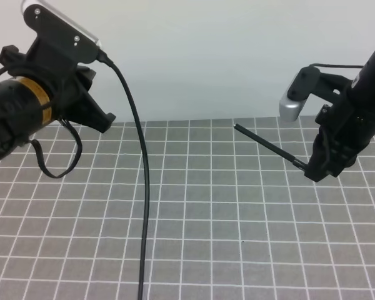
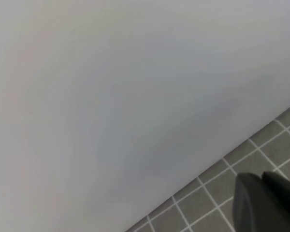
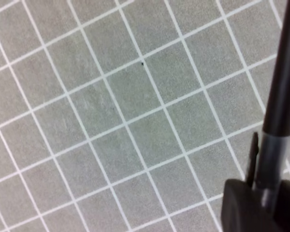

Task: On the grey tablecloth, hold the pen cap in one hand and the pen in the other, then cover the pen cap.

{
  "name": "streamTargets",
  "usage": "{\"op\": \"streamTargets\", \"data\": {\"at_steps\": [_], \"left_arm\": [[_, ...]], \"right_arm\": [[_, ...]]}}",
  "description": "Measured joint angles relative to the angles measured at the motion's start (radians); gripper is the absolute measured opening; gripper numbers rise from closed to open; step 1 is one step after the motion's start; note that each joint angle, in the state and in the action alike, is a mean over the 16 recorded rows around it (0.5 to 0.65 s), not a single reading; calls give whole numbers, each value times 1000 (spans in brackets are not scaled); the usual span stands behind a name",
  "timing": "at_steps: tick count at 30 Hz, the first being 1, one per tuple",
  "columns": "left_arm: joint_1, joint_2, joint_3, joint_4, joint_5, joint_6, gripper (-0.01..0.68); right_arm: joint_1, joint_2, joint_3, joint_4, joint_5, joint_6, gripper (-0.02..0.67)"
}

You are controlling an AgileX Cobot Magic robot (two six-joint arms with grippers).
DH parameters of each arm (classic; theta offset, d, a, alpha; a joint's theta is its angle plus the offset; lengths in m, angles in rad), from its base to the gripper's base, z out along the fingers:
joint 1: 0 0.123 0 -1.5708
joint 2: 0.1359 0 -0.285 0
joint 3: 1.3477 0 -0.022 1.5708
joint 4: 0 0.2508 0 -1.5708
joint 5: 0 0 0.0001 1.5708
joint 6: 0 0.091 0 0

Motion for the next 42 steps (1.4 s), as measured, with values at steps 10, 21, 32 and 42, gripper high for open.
{"op": "streamTargets", "data": {"at_steps": [10,21,32,42], "left_arm": [[12,-1,0,-1,65,-213,286],[16,-11,0,-6,273,-342,460],[92,-113,0,-9,363,-343,465],[237,-272,0,-9,359,-343,467]], "right_arm": [[0,1,0,1,9,5,24],[1,29,0,-33,11,55,24],[2,101,0,-143,-6,125,23],[4,168,0,-170,-29,25,22]]}}
